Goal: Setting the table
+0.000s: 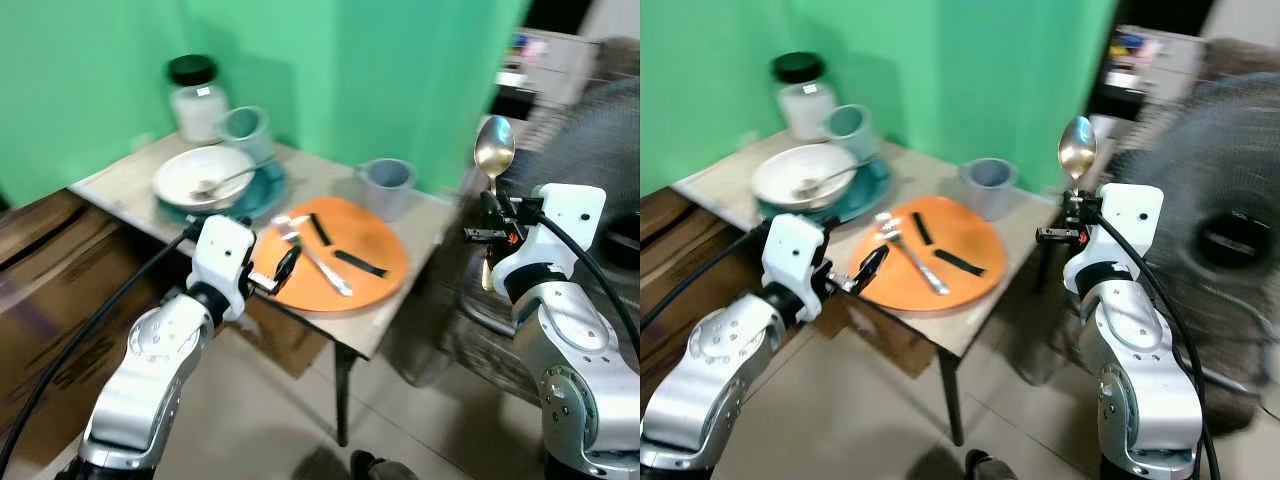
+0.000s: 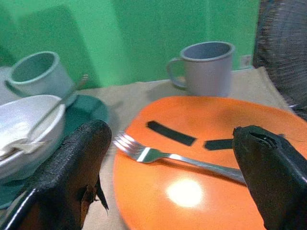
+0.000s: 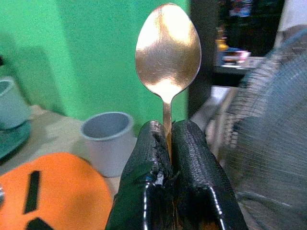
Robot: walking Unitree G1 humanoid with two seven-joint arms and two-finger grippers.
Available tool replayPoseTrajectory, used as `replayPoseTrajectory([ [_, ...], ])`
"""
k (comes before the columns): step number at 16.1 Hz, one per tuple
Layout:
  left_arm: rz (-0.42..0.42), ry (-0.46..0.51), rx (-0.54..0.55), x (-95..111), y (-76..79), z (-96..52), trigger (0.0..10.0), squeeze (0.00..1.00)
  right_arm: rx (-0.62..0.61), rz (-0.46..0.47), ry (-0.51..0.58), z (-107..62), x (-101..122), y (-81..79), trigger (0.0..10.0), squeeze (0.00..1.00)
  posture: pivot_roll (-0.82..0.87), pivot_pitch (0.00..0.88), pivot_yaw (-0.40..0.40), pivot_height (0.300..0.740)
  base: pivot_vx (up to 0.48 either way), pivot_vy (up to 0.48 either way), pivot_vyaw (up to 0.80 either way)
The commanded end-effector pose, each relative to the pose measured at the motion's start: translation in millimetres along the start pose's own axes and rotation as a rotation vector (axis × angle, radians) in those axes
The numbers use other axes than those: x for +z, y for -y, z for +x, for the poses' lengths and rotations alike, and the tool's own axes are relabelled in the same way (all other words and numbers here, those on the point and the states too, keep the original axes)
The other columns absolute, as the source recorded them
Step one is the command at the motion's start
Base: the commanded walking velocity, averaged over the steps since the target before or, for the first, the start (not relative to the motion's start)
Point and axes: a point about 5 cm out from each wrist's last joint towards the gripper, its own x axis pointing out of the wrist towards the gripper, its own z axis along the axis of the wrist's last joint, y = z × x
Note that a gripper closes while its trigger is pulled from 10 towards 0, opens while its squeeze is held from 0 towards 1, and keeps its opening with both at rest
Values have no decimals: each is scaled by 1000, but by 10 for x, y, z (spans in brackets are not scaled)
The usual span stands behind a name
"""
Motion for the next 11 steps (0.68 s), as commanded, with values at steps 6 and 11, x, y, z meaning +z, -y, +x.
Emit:
replayPoseTrajectory([
  [6, 21, 28, 204, 41, -157, -160, 10000, 0, 63, -54, 26, 88, -120, -75, 10000, 0, 135, 0, -62, 740, 0, 0, -800],
  [11, 15, 32, 236, 103, -143, -223, 10000, 0, 160, -27, 0, 196, -185, -176, 10000, 0, 208, 0, -138, 740, 0, 0, -800],
])
